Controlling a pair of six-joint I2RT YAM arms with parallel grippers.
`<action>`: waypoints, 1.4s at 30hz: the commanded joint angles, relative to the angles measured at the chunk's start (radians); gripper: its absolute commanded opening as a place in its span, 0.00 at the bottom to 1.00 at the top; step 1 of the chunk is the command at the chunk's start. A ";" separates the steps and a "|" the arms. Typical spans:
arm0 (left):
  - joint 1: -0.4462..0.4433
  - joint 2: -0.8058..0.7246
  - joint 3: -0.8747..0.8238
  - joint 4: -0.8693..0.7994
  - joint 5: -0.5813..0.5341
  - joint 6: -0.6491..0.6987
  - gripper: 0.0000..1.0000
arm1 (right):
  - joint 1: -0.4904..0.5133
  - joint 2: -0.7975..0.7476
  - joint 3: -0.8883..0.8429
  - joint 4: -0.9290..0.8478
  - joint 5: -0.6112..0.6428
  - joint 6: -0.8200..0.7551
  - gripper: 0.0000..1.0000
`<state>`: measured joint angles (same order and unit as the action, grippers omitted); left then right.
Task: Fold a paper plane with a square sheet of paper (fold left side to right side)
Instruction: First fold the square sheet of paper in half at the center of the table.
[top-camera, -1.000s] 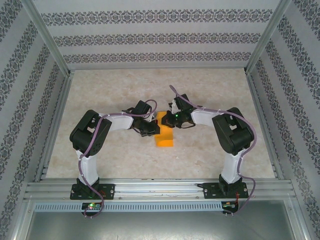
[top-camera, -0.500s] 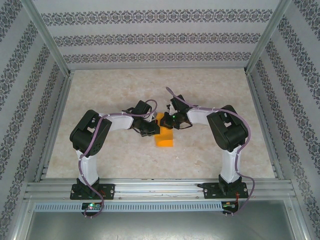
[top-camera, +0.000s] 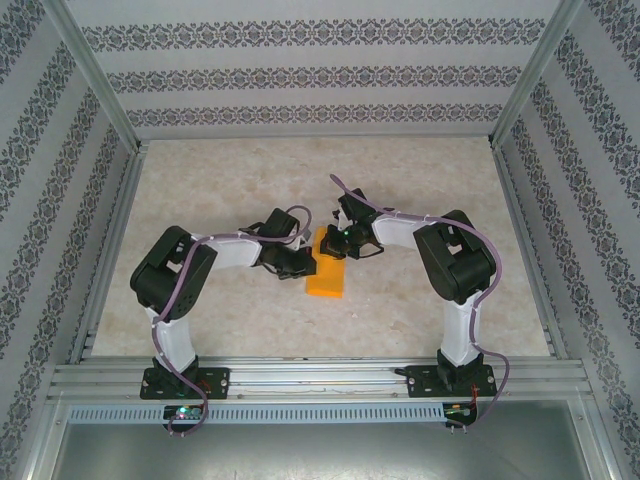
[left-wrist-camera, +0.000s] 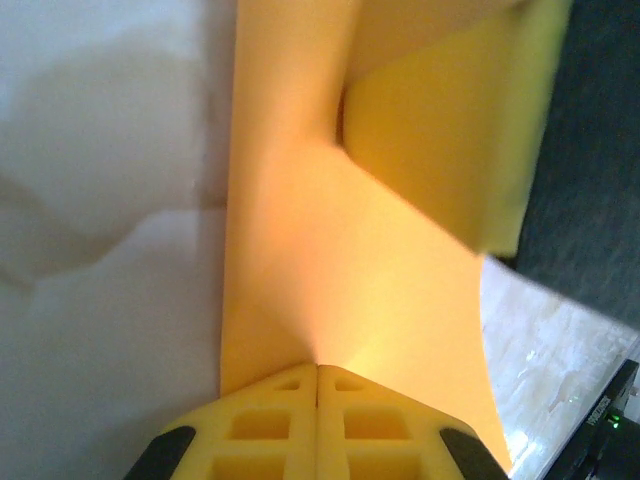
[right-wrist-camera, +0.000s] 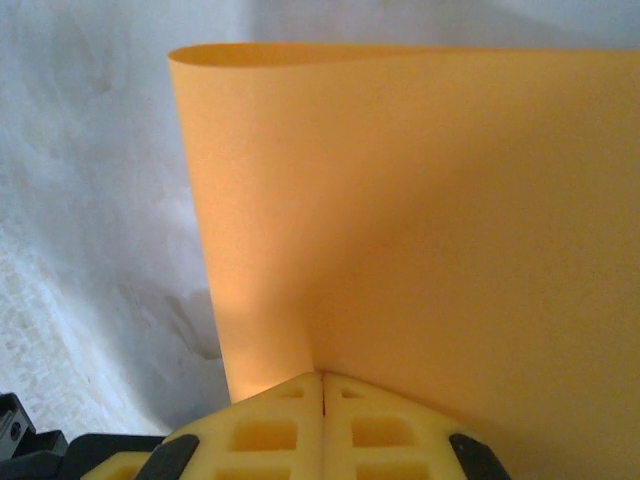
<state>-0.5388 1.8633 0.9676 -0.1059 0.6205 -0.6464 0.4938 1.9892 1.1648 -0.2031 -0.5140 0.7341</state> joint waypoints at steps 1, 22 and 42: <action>-0.044 -0.009 -0.086 -0.144 0.007 -0.024 0.06 | -0.020 0.055 0.001 -0.062 0.113 -0.015 0.00; -0.108 -0.150 -0.298 -0.147 -0.002 -0.114 0.06 | -0.027 0.096 0.033 -0.068 0.091 -0.050 0.00; 0.005 -0.126 -0.001 -0.109 0.001 -0.050 0.06 | -0.017 0.086 0.049 -0.063 0.035 -0.130 0.00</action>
<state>-0.5465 1.6543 0.9104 -0.2516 0.5911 -0.7300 0.4805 2.0319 1.2186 -0.2245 -0.5659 0.6357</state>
